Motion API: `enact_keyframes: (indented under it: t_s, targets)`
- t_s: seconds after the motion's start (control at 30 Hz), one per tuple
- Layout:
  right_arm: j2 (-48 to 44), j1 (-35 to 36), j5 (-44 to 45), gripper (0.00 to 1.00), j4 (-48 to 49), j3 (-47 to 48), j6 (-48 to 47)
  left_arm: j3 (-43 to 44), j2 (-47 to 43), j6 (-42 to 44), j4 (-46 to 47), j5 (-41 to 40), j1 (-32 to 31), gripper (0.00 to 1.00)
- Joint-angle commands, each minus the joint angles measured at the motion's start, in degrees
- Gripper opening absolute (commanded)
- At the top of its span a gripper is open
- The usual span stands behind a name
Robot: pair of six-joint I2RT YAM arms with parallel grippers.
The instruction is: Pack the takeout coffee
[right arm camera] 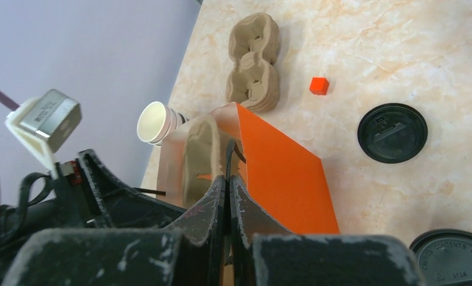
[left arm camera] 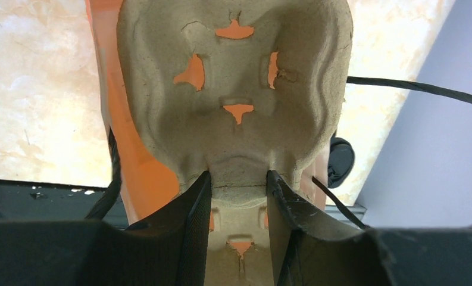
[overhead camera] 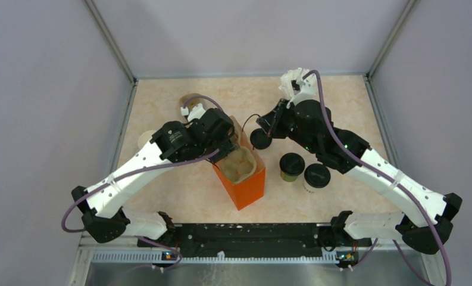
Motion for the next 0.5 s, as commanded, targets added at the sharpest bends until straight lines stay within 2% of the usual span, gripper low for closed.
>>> enact_keyframes:
  t_s: [0.0, 0.23, 0.33, 0.47]
  targets:
    - [-0.7, 0.8, -3.0, 0.00, 3.1, -0.6, -2.0, -1.5, 1.1, -0.1, 0.5, -0.1, -0.2, 0.22]
    - [-1.3, 0.7, -4.7, 0.00, 4.0, -1.4, -2.7, -1.5, 3.6, 0.8, -0.8, -0.4, -0.2, 0.26]
    - [-1.4, 0.7, -5.9, 0.00, 4.9, -2.1, -2.7, -1.9, 4.2, 0.4, -0.9, -0.7, -0.2, 0.33]
    - [-1.2, 0.7, -7.5, 0.00, 6.0, -2.7, -2.6, -1.5, 4.8, 0.2, -1.3, -2.2, -0.2, 0.35]
